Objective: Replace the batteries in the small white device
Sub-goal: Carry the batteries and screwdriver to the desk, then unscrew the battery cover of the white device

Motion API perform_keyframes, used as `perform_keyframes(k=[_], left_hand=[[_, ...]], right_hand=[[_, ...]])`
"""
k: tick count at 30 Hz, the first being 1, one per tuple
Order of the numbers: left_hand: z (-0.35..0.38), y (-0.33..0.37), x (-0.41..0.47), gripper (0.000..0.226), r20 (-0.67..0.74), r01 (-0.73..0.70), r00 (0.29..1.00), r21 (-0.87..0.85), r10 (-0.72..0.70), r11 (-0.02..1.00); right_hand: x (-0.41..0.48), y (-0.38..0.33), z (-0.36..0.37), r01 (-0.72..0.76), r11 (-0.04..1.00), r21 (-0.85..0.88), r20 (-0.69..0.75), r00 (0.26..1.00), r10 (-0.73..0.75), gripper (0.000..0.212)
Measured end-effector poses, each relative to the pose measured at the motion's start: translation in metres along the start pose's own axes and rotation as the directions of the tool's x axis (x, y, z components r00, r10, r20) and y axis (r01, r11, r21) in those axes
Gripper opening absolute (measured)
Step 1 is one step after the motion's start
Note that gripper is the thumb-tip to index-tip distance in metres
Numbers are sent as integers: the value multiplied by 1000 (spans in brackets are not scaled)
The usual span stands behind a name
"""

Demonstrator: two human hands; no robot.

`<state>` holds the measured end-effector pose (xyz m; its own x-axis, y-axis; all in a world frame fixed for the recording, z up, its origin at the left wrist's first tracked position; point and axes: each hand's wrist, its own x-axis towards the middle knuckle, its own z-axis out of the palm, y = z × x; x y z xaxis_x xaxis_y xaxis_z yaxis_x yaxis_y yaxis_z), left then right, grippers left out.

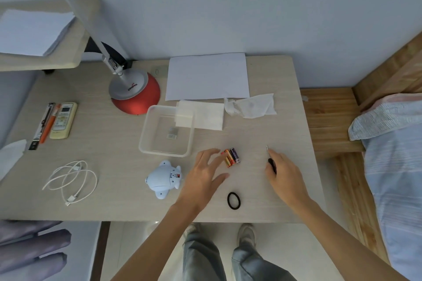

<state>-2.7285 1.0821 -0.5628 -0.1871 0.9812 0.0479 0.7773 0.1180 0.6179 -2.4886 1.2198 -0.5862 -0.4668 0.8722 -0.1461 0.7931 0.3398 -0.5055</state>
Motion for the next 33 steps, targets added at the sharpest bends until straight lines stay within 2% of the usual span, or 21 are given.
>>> perform_keyframes(k=[4,9,13,18,25,33], left_hand=[[-43,-1,-40,52,-80,44,996,1,-43,999],[-91,-40,-87,56,-167,224,962,28,-217,974],[-112,-76,-107,63,-121,276,955,43,-270,960],[-116,-98,-105,70,-18,338,940,-58,-340,939],[-92,-124,-97,73,103,313,949,-234,-297,920],[-78,-139,-88,83,164,338,941,-449,-296,827]], right_hand=[[-2,-8,-14,-9,1000,3,24,1000,9,36],[-8,-40,-37,10,1000,1,26,1000,-10,18],[-14,-77,-52,17,1000,18,12,1000,-17,22],[-24,-133,-70,59,997,42,-4,998,-59,24],[-39,-205,-68,129,991,40,15,991,-129,19],[-39,-252,-28,147,989,-6,97,985,-146,8]])
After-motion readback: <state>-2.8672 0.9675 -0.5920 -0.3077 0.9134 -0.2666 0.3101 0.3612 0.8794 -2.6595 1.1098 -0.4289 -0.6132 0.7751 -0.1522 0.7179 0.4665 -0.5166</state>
